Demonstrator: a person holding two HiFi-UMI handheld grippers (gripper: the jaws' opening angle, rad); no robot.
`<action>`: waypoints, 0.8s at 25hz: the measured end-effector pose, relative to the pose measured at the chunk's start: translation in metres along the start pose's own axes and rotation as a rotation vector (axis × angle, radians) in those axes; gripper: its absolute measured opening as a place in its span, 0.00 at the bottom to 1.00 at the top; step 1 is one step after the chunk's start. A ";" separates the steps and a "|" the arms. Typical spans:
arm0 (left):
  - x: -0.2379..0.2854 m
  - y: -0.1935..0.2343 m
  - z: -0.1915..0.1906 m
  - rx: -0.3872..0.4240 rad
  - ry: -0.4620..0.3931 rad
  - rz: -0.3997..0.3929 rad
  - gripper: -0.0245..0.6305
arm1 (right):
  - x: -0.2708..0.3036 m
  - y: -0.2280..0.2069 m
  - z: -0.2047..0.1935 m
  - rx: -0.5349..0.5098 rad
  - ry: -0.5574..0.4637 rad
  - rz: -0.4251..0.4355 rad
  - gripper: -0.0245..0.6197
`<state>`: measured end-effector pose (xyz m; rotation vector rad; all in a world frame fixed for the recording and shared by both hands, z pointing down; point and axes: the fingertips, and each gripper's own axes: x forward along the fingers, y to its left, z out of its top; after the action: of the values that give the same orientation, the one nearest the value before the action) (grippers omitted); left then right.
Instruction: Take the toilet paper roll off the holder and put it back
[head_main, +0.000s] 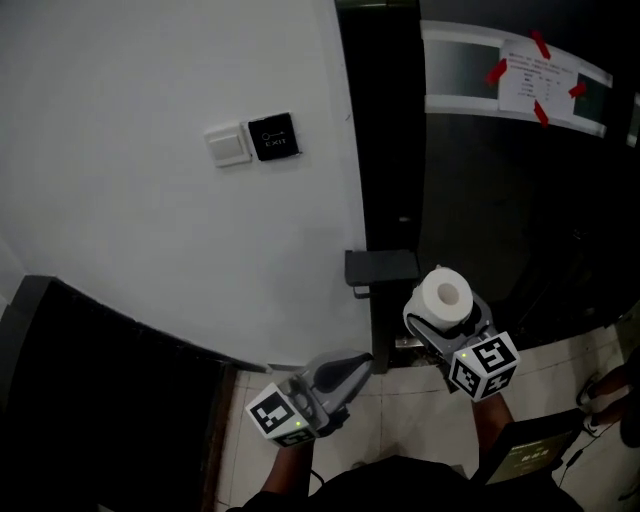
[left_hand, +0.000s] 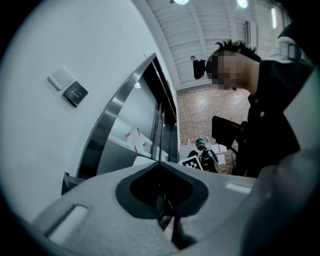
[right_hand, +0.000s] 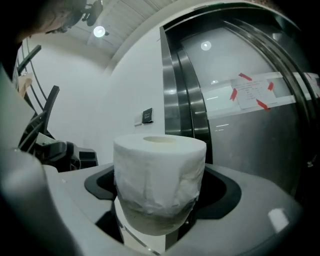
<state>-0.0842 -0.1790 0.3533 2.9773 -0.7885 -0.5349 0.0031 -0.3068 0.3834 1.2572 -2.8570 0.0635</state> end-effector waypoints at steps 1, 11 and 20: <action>0.004 -0.003 -0.004 0.006 0.009 -0.011 0.04 | -0.009 -0.001 -0.006 0.012 0.004 -0.005 0.73; 0.034 -0.023 -0.024 0.023 0.075 -0.061 0.04 | -0.059 -0.010 -0.038 0.031 0.023 -0.060 0.73; 0.035 -0.026 -0.019 0.034 0.066 -0.060 0.04 | -0.059 -0.012 -0.036 0.029 0.012 -0.066 0.73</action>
<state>-0.0370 -0.1747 0.3572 3.0407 -0.7119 -0.4273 0.0524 -0.2698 0.4179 1.3498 -2.8123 0.1119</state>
